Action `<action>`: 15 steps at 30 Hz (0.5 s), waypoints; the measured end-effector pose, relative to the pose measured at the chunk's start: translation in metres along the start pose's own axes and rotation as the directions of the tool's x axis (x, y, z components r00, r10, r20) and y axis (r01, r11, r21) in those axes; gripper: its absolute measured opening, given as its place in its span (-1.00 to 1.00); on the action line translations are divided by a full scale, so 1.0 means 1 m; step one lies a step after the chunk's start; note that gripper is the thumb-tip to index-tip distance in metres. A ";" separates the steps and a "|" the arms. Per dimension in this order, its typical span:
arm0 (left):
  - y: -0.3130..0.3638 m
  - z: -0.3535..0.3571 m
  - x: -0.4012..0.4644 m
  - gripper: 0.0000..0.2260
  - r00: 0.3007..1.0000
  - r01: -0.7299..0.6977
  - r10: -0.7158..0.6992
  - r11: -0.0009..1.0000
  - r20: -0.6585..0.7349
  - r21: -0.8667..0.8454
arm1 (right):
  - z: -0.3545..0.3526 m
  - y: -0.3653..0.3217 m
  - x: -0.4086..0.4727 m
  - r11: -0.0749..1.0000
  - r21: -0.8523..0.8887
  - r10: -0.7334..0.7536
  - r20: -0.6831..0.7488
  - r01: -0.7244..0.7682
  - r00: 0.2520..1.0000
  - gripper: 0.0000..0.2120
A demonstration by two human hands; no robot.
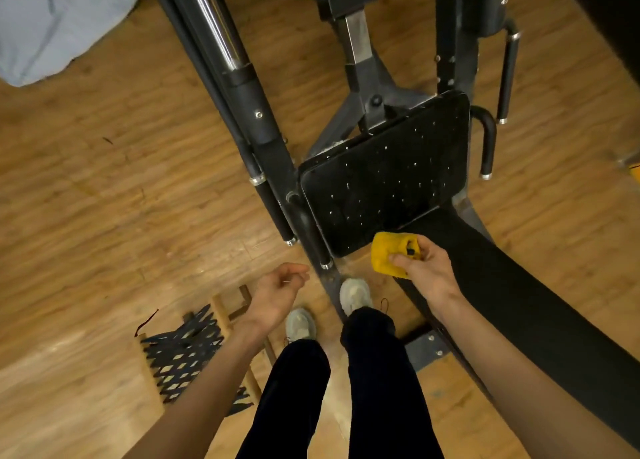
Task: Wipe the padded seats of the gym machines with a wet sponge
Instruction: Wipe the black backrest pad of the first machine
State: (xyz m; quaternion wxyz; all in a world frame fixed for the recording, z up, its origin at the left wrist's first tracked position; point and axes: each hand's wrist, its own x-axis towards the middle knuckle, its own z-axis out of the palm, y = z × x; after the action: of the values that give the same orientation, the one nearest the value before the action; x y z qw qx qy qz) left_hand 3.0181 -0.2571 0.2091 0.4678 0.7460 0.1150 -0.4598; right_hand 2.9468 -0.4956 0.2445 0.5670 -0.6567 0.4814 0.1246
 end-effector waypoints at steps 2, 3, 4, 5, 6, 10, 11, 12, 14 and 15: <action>0.003 0.005 0.021 -0.85 1.000 -0.015 0.015 1.000 0.003 0.003 | 0.006 -0.011 0.026 0.998 -0.017 -0.060 -0.008 0.059 0.998 -0.65; 0.004 0.007 0.032 -0.85 1.000 -0.023 0.023 1.000 -0.006 0.002 | 0.009 -0.018 0.037 0.995 -0.035 -0.099 -0.009 0.098 0.995 -0.63; 0.004 0.010 0.044 -0.86 0.999 -0.032 0.031 0.999 -0.027 -0.007 | 0.013 -0.023 0.050 0.989 -0.054 -0.136 -0.003 0.136 0.991 -0.62; 0.004 0.014 0.057 -0.86 0.998 -0.042 0.042 0.999 -0.052 -0.014 | 0.017 -0.028 0.064 0.982 -0.077 -0.173 0.007 0.173 0.985 -0.62; 0.005 0.018 0.070 -0.86 0.996 -0.059 0.058 0.998 -0.074 -0.011 | 0.022 -0.032 0.079 0.973 -0.094 -0.210 0.022 0.211 0.978 -0.61; 0.011 0.033 0.127 -0.79 0.976 -0.149 0.147 0.989 -0.158 -0.003 | 0.043 -0.049 0.144 0.889 -0.178 -0.410 0.103 0.423 0.906 -0.54; 0.012 0.036 0.139 -0.76 0.965 -0.186 0.182 0.983 -0.191 -0.003 | 0.049 -0.051 0.161 0.851 -0.212 -0.467 0.109 0.480 0.877 -0.54; 0.012 0.039 0.152 -0.72 0.946 -0.233 0.230 0.972 -0.229 0.013 | 0.053 -0.053 0.177 0.807 -0.242 -0.528 0.116 0.539 0.842 -0.52; 0.011 0.043 0.181 -0.65 0.892 -0.337 0.346 0.938 -0.291 0.082 | 0.064 -0.057 0.211 0.682 -0.318 -0.648 0.156 0.659 0.746 -0.48; 0.011 0.044 0.195 -0.61 0.864 -0.384 0.397 0.917 -0.309 0.105 | 0.070 -0.059 0.227 0.591 -0.371 -0.707 0.190 0.716 0.682 -0.47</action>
State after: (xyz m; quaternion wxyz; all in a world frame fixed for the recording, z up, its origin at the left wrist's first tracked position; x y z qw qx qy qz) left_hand 3.1070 -0.3488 0.0546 0.5110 0.8281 0.0278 -0.2287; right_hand 3.1339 -0.5530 0.0974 0.4207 -0.8972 0.1344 -0.0049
